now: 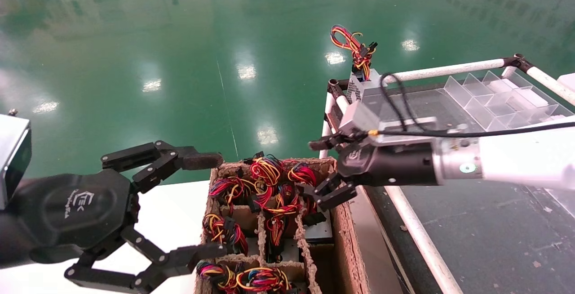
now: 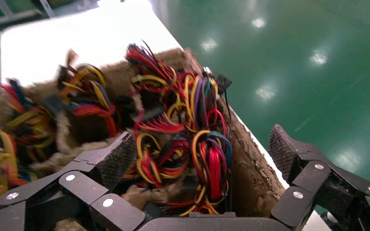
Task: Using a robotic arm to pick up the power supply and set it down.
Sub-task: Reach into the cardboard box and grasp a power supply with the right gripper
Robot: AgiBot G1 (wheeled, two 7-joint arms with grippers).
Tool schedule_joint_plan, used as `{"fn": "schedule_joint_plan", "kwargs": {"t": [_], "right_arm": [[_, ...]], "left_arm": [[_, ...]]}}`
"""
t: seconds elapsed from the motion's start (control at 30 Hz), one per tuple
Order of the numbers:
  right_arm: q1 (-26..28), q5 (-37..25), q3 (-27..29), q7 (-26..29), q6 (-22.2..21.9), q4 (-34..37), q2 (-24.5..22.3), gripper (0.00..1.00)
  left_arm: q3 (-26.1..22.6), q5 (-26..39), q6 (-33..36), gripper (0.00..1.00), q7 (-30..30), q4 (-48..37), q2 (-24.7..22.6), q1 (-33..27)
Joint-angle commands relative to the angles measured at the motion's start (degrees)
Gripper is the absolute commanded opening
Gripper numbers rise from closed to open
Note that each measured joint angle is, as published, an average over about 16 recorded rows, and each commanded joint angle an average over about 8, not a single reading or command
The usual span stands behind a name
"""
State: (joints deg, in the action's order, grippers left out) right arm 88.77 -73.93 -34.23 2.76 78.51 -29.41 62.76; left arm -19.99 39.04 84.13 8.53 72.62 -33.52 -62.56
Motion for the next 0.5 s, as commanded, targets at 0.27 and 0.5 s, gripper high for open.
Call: {"fn": "schedule_joint_plan", "kwargs": {"t": [0.27,0.5], "right_arm": [[2.88,-1.48,-0.88,-7.25,-0.4,11.71,5.05,0.0],[4.19,-1.5,-1.0,-10.4,1.0,17.57,6.56,0.0]], "left_arm": [[-0.01,0.0,0.0,1.0,0.0,0.0,0.0,0.0],[-0.01,-0.01,-0.01,1.0,-0.01,0.0,0.0,0.0]]}}
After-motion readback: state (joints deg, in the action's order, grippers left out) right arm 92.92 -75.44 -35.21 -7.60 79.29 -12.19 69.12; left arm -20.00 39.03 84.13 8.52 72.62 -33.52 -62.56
